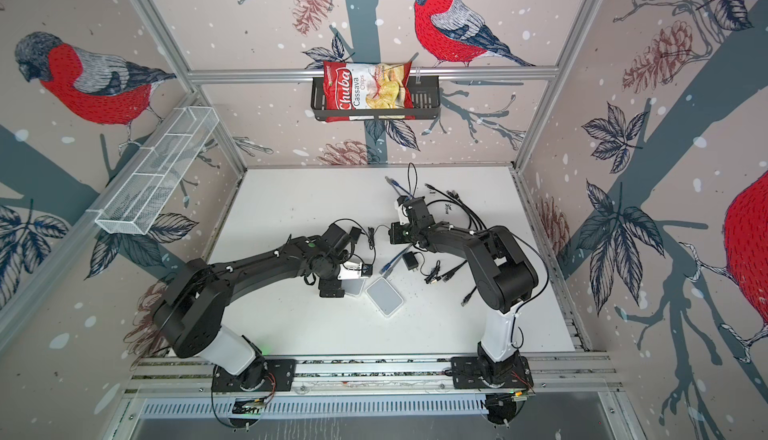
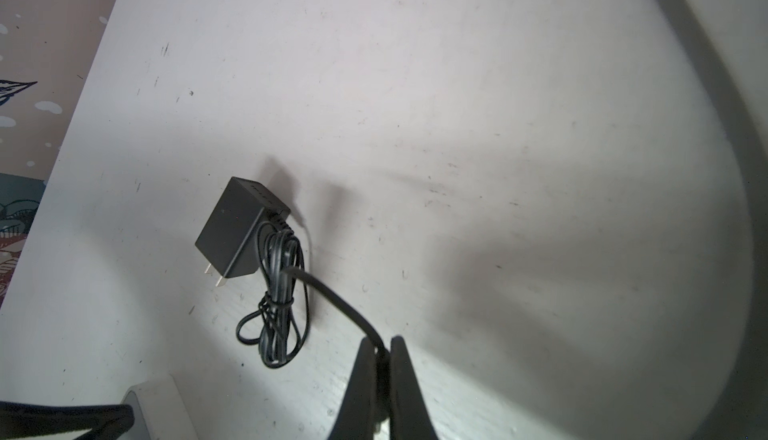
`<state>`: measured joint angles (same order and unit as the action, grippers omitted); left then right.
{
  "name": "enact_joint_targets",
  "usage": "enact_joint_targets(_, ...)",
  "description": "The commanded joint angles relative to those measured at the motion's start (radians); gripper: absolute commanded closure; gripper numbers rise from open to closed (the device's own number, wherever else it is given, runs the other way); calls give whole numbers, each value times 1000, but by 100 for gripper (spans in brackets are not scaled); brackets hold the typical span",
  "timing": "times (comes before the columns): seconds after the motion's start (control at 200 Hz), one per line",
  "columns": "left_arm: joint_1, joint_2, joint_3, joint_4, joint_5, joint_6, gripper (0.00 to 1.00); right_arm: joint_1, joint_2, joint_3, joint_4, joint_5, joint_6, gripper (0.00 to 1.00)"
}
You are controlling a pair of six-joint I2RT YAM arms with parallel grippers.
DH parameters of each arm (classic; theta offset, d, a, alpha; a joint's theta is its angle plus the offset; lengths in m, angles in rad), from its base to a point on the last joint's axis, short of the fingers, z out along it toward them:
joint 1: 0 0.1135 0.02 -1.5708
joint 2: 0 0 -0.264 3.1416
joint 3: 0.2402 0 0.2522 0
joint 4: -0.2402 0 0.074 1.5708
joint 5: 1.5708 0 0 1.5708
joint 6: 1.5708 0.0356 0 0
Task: Insert the plug into the switch port
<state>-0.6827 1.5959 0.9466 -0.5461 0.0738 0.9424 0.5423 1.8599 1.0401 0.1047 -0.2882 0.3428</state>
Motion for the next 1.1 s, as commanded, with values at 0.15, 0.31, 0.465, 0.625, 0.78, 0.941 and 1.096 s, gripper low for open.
enact_joint_targets(0.15,8,56,46,-80,57,36,11,-7,10,3,27,-20,10,94)
enact_joint_targets(0.31,16,90,76,-90,59,36,12,-9,13,2,29,-23,8,94)
enact_joint_targets(0.465,16,116,90,-83,58,19,15,-12,20,6,26,-31,7,94)
enact_joint_targets(0.625,15,119,80,-65,60,22,18,-14,28,13,22,-31,5,94)
enact_joint_targets(0.78,13,136,82,-63,35,24,21,-15,36,18,18,-37,4,93)
enact_joint_targets(0.941,12,143,87,-64,31,22,21,-16,40,20,18,-43,2,93)
enact_joint_targets(1.096,10,147,89,-68,38,15,22,-16,41,21,19,-45,2,93)
